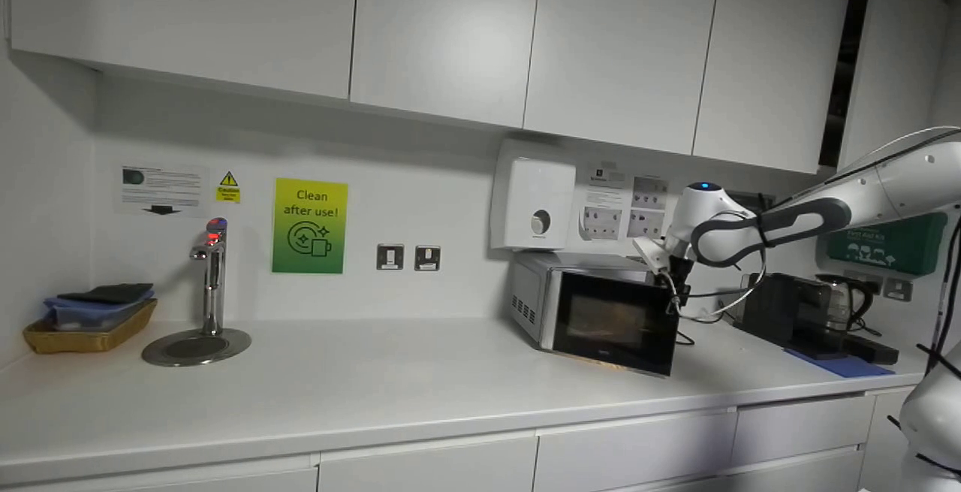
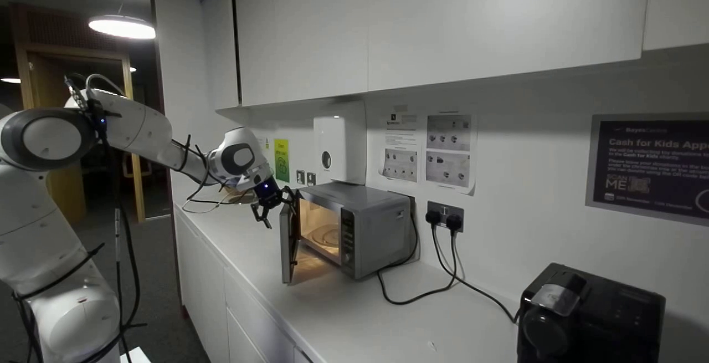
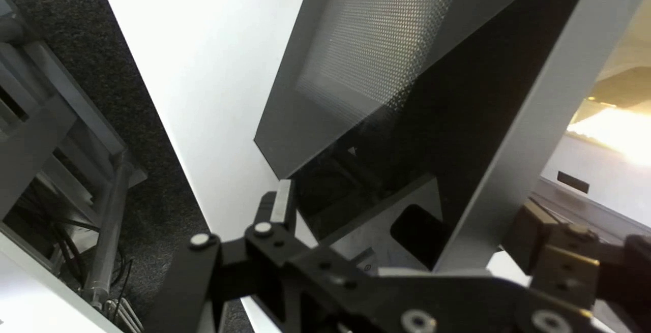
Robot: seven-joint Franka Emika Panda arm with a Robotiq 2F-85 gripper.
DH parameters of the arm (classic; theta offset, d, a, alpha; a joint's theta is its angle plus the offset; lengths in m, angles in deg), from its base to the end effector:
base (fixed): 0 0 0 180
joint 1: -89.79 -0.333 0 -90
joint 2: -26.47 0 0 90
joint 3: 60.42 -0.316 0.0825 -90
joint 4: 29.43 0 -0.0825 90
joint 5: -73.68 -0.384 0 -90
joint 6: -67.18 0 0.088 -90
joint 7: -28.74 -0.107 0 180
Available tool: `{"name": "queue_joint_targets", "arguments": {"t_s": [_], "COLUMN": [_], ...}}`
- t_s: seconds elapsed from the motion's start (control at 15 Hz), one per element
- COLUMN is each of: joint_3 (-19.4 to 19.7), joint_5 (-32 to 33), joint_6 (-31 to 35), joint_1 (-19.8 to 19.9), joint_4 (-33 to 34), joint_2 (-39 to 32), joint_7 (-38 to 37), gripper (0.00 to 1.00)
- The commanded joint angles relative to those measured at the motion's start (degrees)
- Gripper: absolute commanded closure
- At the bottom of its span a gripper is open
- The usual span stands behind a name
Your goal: Open the microwave door
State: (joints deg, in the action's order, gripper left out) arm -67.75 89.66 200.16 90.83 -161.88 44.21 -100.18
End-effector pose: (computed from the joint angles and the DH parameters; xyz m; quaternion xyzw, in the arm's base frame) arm 0.4807 0.0515 0.4991 -0.5365 0.8187 -0.1834 0.0911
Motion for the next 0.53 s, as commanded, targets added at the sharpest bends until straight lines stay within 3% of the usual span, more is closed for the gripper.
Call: {"name": "queue_joint_targets", "arguments": {"t_s": [0.0, 0.47], "joint_3": [-1.0, -0.5], "joint_5": [-1.9, -10.9], "joint_6": [3.0, 9.8], "joint_1": [0.3, -0.5], "joint_4": [-2.2, -4.4], "joint_2": [2.9, 3.4], "joint_7": [-3.1, -4.5], "gripper": [0.0, 0.0]}}
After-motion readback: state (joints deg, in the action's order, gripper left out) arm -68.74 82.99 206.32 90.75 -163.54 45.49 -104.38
